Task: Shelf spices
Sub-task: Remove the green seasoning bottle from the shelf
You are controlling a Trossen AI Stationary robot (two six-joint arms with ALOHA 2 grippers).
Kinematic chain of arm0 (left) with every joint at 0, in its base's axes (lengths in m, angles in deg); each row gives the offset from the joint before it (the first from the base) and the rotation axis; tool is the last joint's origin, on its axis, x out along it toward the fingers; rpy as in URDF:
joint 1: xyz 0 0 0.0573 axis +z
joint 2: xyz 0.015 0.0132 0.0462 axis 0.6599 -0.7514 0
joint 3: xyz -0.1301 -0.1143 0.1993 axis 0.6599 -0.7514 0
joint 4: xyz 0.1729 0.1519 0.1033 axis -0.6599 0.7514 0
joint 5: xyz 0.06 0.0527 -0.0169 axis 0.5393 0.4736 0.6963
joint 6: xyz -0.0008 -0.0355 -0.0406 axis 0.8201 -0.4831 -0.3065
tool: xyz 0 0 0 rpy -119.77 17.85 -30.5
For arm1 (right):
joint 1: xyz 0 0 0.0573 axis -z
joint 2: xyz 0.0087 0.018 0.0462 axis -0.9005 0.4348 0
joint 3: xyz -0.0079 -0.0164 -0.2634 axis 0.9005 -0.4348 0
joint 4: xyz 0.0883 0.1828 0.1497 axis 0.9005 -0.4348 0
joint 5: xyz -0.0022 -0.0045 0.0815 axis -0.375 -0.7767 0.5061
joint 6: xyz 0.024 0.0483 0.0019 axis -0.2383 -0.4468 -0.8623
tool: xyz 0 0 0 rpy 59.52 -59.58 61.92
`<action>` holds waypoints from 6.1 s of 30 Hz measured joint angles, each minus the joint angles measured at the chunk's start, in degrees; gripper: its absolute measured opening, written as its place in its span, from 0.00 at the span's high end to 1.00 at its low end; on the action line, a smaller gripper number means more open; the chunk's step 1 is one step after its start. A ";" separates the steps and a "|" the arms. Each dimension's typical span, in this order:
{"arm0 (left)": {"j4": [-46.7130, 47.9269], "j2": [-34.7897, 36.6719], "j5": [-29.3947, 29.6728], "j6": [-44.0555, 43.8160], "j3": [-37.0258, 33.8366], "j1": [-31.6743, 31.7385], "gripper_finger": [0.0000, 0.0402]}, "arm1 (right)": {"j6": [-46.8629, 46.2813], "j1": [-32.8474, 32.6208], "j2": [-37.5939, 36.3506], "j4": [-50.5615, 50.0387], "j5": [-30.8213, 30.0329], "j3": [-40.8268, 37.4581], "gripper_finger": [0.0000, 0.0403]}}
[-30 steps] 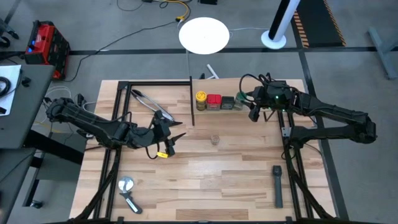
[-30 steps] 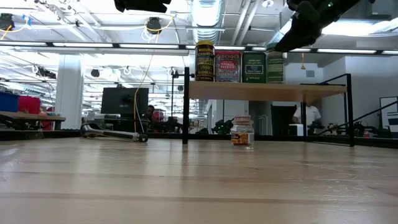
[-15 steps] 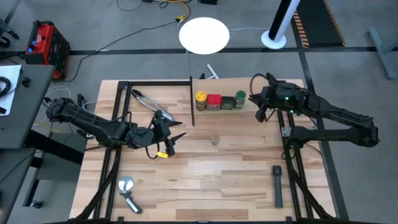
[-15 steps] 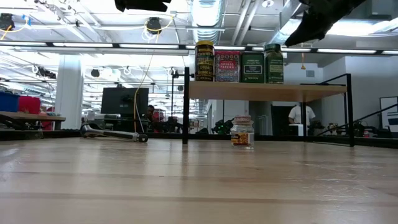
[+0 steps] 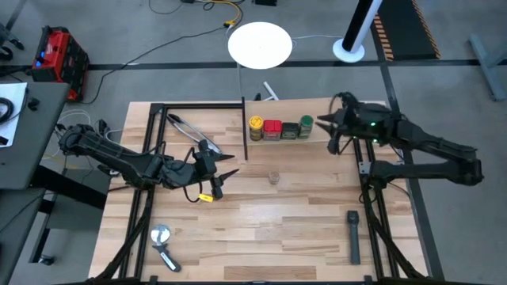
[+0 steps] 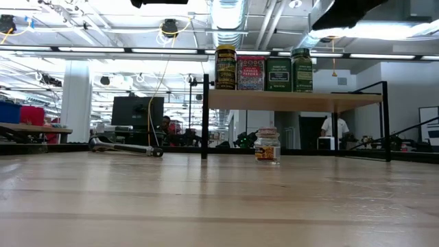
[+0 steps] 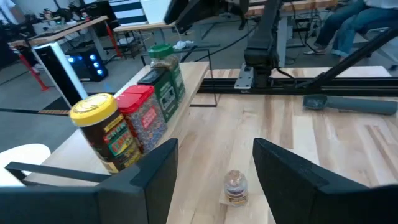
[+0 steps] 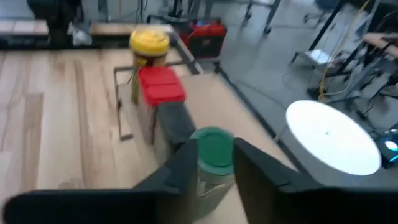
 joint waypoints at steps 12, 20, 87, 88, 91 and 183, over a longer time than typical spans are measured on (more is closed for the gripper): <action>0.06 0.00 -1.15 -1.93 0.02 -0.31 0.50 | 0.92 -0.84 7.11 3.13 0.01 0.00 0.19; 0.17 0.00 -1.11 -0.95 0.00 -0.33 0.50 | -0.59 1.52 9.30 3.09 0.01 0.00 0.07; 0.30 0.00 -2.59 -0.99 0.01 -0.33 0.50 | -3.32 8.28 11.22 1.85 8.01 0.00 0.48; 0.30 0.00 -2.59 -0.99 0.01 -0.32 0.50 | -3.45 8.28 11.22 1.83 8.01 0.00 0.49; 0.30 0.00 -2.58 -0.99 0.00 -0.33 0.50 | -3.66 8.28 11.20 1.58 8.00 0.00 0.49; -4.98 -3.90 -2.92 -1.66 0.00 -0.31 0.50 | -30.78 -33.20 26.48 31.83 -28.67 -24.96 0.42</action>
